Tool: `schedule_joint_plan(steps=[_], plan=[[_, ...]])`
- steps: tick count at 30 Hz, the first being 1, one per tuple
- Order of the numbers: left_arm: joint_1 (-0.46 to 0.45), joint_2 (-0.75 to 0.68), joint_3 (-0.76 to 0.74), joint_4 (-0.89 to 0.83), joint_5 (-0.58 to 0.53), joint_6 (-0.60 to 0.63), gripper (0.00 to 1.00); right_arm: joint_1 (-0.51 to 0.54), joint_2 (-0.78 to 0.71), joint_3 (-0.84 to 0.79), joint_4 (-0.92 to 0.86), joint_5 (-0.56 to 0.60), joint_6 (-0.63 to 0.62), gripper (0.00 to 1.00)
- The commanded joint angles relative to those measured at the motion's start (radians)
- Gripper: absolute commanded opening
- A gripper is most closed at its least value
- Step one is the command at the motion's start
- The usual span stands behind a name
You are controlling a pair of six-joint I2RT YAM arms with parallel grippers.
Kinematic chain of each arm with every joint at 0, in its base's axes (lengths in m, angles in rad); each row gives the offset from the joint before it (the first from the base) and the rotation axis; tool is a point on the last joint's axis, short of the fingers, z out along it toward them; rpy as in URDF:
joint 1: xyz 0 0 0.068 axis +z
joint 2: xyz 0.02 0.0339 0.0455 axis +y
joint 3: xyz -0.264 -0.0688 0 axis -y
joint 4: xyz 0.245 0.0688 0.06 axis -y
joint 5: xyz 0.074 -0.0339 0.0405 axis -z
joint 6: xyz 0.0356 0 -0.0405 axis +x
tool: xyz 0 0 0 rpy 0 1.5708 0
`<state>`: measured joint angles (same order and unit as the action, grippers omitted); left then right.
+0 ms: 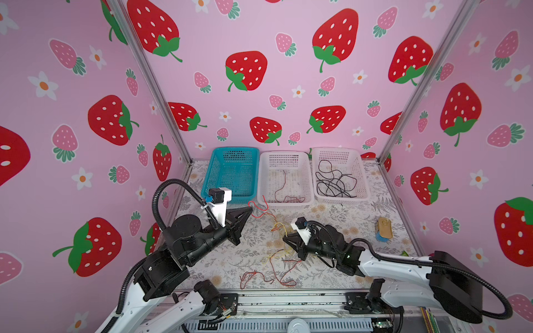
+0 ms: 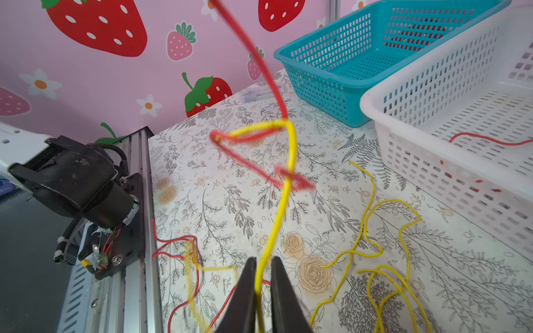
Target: Untangle the cables
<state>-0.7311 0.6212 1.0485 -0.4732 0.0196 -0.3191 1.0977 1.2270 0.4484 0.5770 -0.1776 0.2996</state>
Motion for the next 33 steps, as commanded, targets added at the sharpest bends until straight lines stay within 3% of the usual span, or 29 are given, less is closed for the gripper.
schedule_joint_plan(steps=[1, 2, 11, 18, 26, 33], plan=[[0.003, 0.000, 0.048, 0.015, -0.020, 0.016, 0.00, 0.008, -0.009, -0.017, 0.019, -0.026, 0.010, 0.03], [0.003, -0.001, 0.049, 0.013, -0.020, 0.018, 0.00, 0.008, -0.011, -0.022, 0.027, -0.026, 0.010, 0.00], [0.003, -0.036, 0.012, -0.077, -0.089, 0.086, 0.00, -0.008, -0.198, -0.111, 0.027, 0.111, 0.043, 0.00], [0.003, -0.044, -0.079, -0.112, -0.096, 0.117, 0.00, -0.045, -0.310, -0.115, 0.008, 0.013, 0.076, 0.00], [0.005, -0.036, -0.055, -0.094, -0.083, 0.134, 0.00, -0.080, -0.429, -0.126, -0.148, 0.252, 0.108, 0.00], [0.004, 0.022, -0.035, -0.038, -0.066, 0.156, 0.00, -0.160, -0.546, -0.201, -0.183, 0.260, 0.170, 0.00]])
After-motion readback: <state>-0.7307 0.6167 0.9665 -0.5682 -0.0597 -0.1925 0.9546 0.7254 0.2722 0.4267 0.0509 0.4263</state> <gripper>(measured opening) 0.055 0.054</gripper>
